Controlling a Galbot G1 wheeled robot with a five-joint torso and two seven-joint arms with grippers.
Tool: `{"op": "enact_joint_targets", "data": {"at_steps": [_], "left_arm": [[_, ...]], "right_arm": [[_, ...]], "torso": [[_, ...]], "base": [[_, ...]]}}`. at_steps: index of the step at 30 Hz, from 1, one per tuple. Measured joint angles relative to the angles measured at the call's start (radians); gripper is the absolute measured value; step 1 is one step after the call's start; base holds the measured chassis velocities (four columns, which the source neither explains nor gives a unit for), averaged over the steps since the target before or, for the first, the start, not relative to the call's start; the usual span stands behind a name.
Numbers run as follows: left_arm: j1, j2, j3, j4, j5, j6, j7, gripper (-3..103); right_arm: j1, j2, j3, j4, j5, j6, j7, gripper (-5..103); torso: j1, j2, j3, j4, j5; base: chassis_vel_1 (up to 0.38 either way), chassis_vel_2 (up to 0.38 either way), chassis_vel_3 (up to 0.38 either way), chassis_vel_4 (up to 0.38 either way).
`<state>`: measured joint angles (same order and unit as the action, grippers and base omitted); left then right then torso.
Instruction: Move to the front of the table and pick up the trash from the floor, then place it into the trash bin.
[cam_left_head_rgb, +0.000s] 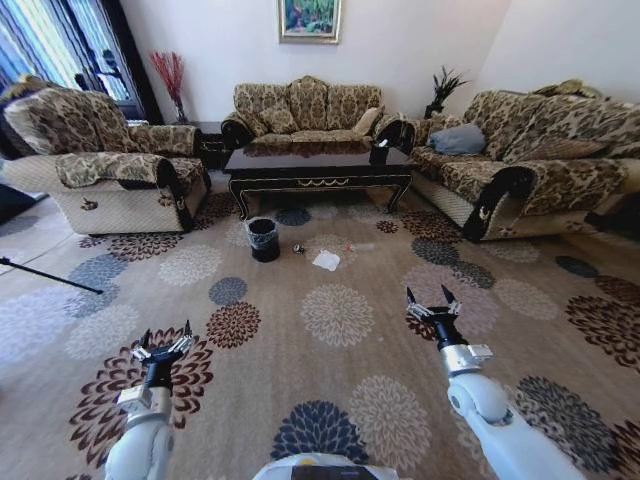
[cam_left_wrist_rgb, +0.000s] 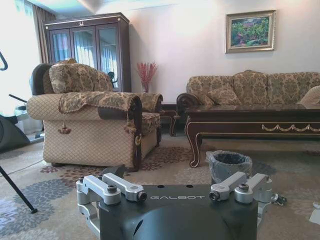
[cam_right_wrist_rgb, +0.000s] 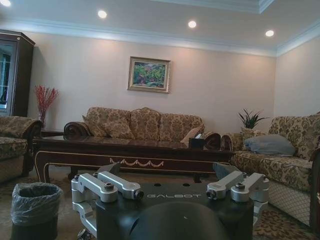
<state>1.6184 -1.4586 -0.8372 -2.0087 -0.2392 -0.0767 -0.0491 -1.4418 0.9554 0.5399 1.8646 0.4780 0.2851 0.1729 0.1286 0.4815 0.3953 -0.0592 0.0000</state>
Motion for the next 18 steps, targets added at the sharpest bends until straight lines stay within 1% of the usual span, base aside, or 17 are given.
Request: {"op": "enact_joint_targets", "data": {"at_steps": [2,6,18], "left_arm": [[0.0,0.0,0.0,0.0,0.0,0.0,0.0,100],[-0.003,0.0,0.0,0.002,0.001,0.0,0.001,100],[-0.004,0.001,0.0,0.001,0.003,-0.001,0.002,100]], "right_arm": [[0.0,0.0,0.0,0.0,0.002,0.0,0.003,100],[0.003,0.001,-0.002,-0.001,0.006,0.0,0.009,100],[0.001,0.005,0.002,-0.004,0.0,0.0,0.011,100]], "torso": [[-0.001,-0.004,-0.002,0.0,0.0],[-0.009,-0.025,-0.016,0.0,-0.0001],[-0.022,-0.057,-0.035,-0.0001,0.0]], "base": [[0.0,0.0,0.0,0.0],[0.0,0.0,0.0,0.0],[0.0,0.0,0.0,0.0]]}}
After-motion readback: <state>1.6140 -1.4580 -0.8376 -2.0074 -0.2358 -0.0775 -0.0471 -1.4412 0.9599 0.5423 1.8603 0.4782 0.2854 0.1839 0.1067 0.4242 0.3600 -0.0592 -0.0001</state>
